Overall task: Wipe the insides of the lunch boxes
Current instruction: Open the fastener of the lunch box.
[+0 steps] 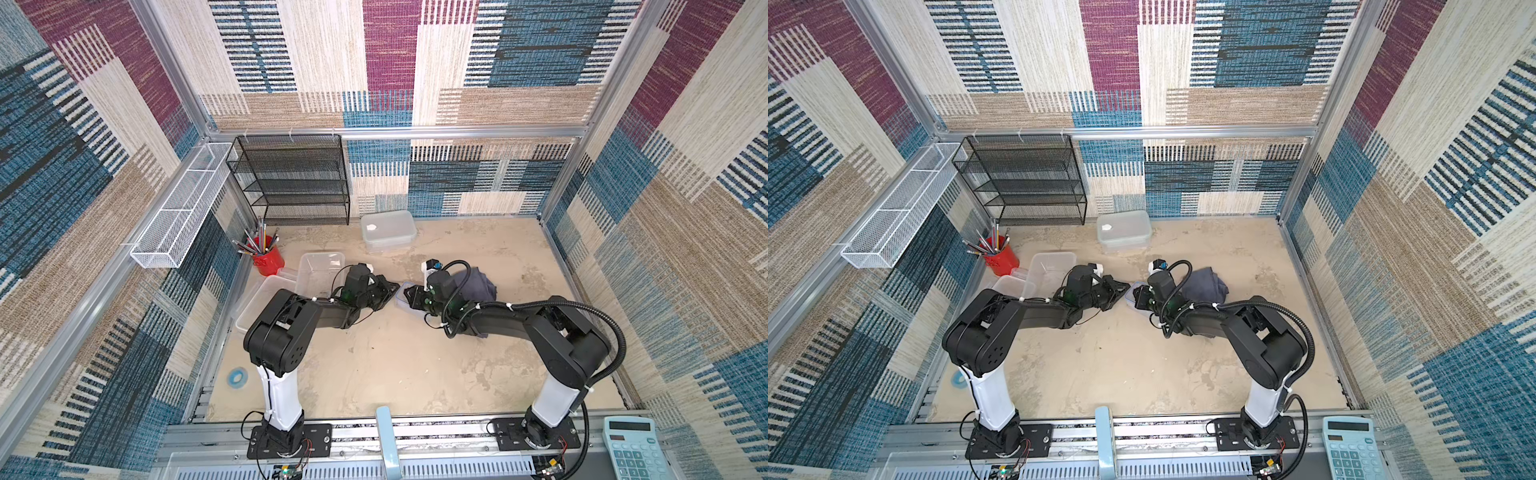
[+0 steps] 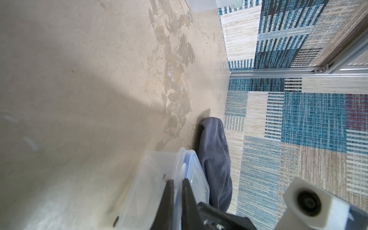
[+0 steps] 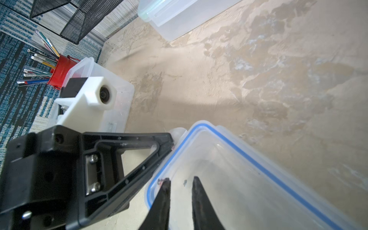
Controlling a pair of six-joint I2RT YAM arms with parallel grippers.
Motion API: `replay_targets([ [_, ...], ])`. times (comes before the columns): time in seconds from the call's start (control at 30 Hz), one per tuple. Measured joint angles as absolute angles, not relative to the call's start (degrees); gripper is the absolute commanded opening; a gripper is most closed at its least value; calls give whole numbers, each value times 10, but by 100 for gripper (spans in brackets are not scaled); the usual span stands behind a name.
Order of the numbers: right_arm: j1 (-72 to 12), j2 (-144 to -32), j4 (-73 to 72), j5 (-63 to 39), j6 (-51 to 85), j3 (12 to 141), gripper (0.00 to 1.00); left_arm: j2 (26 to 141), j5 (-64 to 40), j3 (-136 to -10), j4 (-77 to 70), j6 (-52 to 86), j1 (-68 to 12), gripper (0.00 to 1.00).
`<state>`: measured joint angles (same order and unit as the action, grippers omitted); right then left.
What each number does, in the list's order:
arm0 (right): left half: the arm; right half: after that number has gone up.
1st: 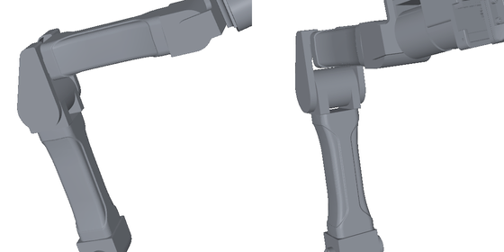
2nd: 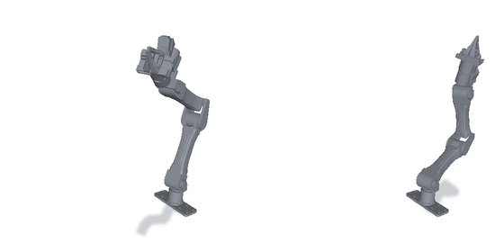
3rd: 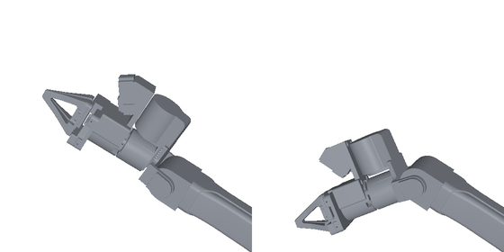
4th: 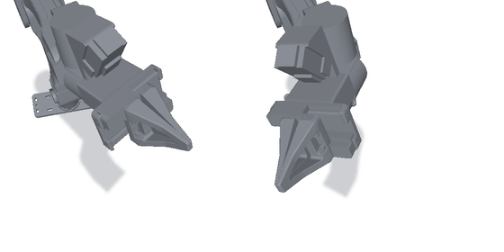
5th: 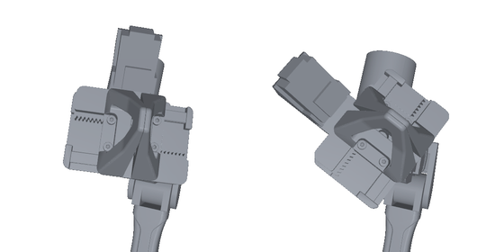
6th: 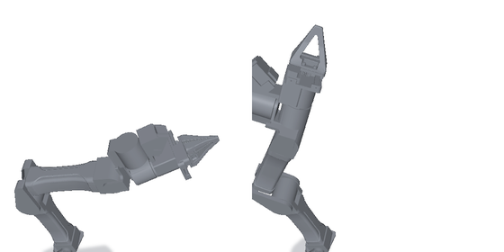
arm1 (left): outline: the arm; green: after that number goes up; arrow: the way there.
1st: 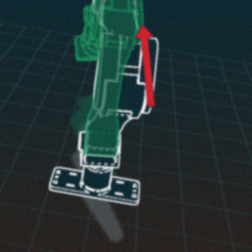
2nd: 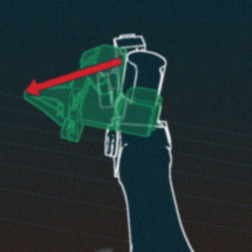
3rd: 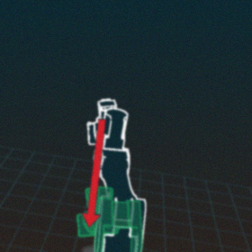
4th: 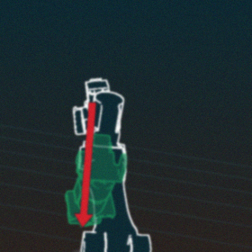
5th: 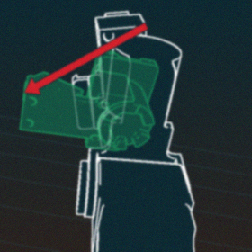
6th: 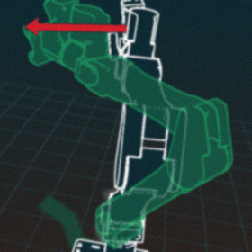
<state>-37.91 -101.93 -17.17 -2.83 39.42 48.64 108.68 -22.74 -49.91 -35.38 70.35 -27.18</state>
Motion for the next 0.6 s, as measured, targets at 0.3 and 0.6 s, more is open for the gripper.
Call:
replay_targets([
  [0.3, -380, -1013, -141, -36, 396, 498, 24, 1070, -215, -506, -300, 668, -273, 28],
  [0.6, -381, -987, 2, -42, 386, 555, 28, 1051, -212, -515, -248, 646, -272, 65],
])
